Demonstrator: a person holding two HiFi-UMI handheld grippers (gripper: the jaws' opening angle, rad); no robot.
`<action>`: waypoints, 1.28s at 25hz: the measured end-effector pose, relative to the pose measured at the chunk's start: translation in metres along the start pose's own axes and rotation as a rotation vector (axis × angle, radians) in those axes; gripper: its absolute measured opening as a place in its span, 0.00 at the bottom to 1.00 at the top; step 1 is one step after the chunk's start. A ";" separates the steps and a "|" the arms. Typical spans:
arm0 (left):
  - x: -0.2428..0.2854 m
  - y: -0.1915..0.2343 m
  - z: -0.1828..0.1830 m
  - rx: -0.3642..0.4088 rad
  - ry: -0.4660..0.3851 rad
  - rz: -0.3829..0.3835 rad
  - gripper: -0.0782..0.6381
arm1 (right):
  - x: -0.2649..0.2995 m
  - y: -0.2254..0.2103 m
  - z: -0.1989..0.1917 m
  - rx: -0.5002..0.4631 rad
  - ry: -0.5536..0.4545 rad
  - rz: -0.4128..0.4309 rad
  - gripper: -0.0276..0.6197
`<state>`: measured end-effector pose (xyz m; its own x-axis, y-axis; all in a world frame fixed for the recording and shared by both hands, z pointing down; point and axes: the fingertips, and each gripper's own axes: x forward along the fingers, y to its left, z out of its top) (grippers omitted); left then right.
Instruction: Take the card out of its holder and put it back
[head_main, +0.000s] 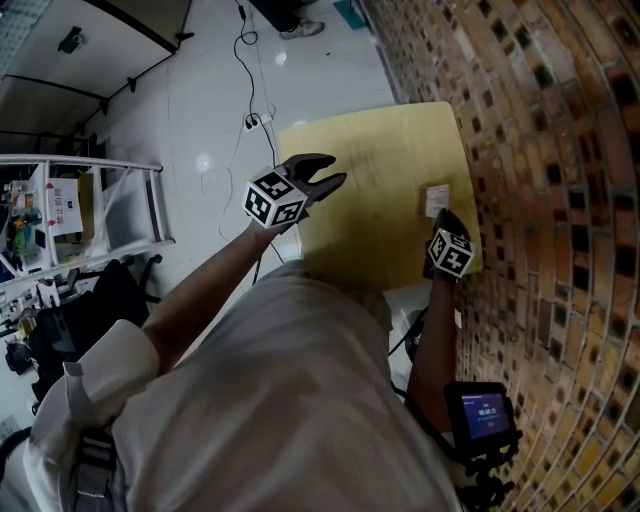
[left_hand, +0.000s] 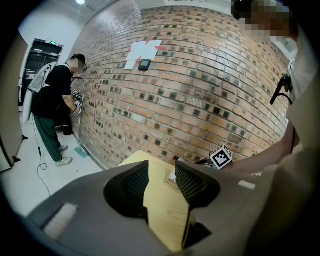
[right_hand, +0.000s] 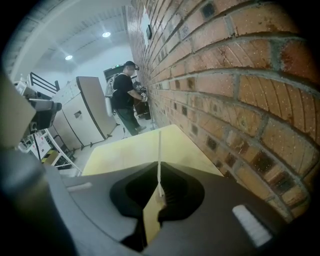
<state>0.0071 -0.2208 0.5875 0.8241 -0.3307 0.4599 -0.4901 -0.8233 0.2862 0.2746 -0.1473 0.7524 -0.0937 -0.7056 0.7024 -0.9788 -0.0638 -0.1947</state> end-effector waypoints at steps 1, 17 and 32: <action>0.000 0.000 0.000 0.001 0.000 0.001 0.37 | 0.002 0.000 -0.002 0.000 0.001 -0.001 0.06; -0.018 -0.005 -0.005 -0.007 0.002 0.027 0.37 | 0.019 0.004 -0.023 0.000 0.033 0.000 0.06; -0.009 -0.005 -0.006 -0.006 -0.013 0.011 0.37 | 0.031 -0.015 -0.014 -0.010 0.029 -0.052 0.23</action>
<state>0.0007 -0.2111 0.5872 0.8222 -0.3462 0.4519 -0.5011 -0.8167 0.2860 0.2841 -0.1586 0.7867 -0.0483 -0.6808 0.7309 -0.9842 -0.0923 -0.1510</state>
